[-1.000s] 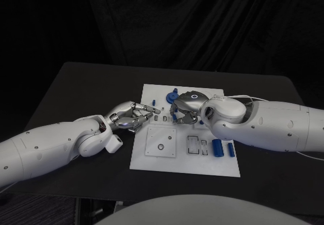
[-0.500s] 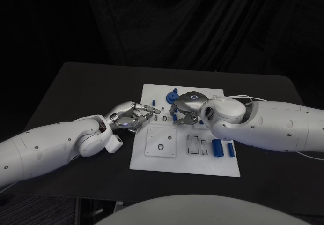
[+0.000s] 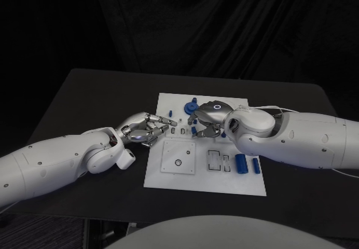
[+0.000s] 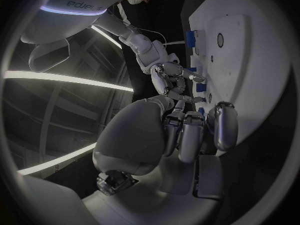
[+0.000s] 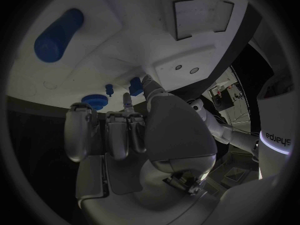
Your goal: Assemble the parts on the task board
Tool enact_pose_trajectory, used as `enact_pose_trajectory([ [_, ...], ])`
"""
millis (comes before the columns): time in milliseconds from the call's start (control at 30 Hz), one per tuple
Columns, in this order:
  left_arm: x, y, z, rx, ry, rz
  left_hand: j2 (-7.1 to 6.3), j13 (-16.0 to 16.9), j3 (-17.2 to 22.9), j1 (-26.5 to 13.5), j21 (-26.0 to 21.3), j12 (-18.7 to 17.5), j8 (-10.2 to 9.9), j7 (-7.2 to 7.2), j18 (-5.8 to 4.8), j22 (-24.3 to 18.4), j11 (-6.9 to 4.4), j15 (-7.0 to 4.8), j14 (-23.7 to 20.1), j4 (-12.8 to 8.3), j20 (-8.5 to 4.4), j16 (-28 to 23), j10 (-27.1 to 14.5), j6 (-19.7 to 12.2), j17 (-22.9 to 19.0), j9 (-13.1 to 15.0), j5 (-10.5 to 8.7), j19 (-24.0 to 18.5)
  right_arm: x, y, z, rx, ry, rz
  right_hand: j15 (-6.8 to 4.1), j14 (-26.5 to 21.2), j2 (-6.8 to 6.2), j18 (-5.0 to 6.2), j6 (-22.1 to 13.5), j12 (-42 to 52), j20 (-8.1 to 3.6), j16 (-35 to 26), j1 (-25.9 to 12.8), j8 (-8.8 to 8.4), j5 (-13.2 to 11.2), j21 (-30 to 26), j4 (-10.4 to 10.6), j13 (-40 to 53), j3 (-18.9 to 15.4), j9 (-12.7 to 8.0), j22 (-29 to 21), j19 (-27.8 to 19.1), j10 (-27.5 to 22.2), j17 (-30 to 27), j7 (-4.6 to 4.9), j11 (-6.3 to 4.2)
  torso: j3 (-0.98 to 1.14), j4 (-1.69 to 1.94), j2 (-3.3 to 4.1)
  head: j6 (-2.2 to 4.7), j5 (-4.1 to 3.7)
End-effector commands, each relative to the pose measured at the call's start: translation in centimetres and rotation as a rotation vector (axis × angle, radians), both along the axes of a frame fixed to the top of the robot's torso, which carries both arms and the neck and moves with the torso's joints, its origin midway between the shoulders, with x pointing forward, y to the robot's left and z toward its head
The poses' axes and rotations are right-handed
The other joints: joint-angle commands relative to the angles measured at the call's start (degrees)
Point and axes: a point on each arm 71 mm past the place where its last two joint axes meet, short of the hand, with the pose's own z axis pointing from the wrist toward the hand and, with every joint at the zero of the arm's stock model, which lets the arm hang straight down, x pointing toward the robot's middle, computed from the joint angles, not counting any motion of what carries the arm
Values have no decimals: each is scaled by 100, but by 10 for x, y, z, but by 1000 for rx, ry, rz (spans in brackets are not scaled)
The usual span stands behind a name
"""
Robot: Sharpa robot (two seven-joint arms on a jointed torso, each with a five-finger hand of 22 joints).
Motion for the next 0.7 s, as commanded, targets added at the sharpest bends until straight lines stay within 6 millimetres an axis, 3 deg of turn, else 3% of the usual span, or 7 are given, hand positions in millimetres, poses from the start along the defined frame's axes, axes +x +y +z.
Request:
enact_pose_trajectory([
  [33, 0, 0, 0, -1, -8, 16, -18, 1491, 21, -33, -26, -10, 20, -30, -23, 276, 22, 31, 615, 4, 13, 15, 597, -10, 1506, 0, -22, -40, -3, 0, 13, 90, -102, 22, 23, 599, -41, 112, -14, 15, 15, 17, -24, 7, -60, -19, 90, 1509, -12, -33, 1181, 103, 597, 1510, -15, 17, 1, -2, -1, -1, -6],
  [200, -1, 5, 1, 13, -12, 41, -8, 1491, 26, -40, -46, -10, 15, -31, -8, 230, 19, 29, 615, 17, 14, 15, 597, -26, 1506, -2, -26, -111, -6, -5, 39, 191, -214, 57, 18, 599, -98, 105, 78, 15, 9, 17, -74, 43, -118, 14, 249, 1509, -56, -79, 1191, 122, 597, 1510, -18, 13, 1, -5, -1, -1, -45],
  [333, 0, 7, 5, 23, -22, 61, -26, 1491, 17, -57, -70, -10, 1, -33, 3, 200, 15, 24, 615, 44, 14, 15, 597, -65, 1506, -8, -55, -164, -6, -14, 63, 239, -292, 71, 2, 599, -211, 91, 175, 15, -6, 17, -168, 63, -186, 72, 547, 1509, -118, -136, 1209, 152, 597, 1510, -35, -5, 2, -12, -14, -1, -48],
  [433, 4, 7, 12, 38, -36, 77, -34, 1491, -39, -115, -94, -10, -1, -25, 6, 196, 17, 23, 615, 143, 17, 15, 597, -59, 1506, -6, -281, -178, -5, -23, 78, 261, -331, 68, -6, 599, -243, 89, 244, 15, -14, 17, -208, 86, -191, 81, 649, 1509, -138, -149, 1212, 155, 597, 1510, -45, -12, 4, -18, -35, -1, -47],
  [533, 9, 8, 18, 58, -41, 91, -20, 1491, -151, -250, -122, -10, -4, -14, 8, 188, 29, 35, 615, 285, 26, 15, 597, -63, 1506, -6, -648, -188, -2, -32, 88, 282, -346, 52, -6, 599, -139, 87, 489, 15, -19, 17, -326, 192, -188, 87, 662, 1509, -111, -132, 1214, 157, 597, 1510, -35, -8, 14, -22, -52, -1, -48],
  [633, 17, 9, 30, 104, -66, 102, 97, 1491, -380, -663, -168, -10, 37, 22, 14, 167, 66, 65, 615, 306, 49, 15, 597, 136, 1506, 23, -1281, -211, 4, -44, 94, 301, -353, 17, -2, 599, -23, 74, 668, 15, -17, 17, -308, 269, -177, 143, 650, 1509, -53, -113, 1231, 185, 597, 1510, -21, 0, 30, -45, -91, -1, -29],
  [700, 21, 9, 36, 145, -94, 103, 127, 1491, -460, -799, -177, -10, 55, 28, 13, 171, 74, 74, 615, 315, 59, 15, 597, 212, 1506, 35, -1430, -201, 7, -51, 96, 307, -352, -4, 5, 599, 61, 69, 776, 15, -13, 17, -311, 317, -171, 166, 648, 1509, -27, -96, 1238, 197, 597, 1510, -11, 9, 37, -53, -108, -1, -22],
])
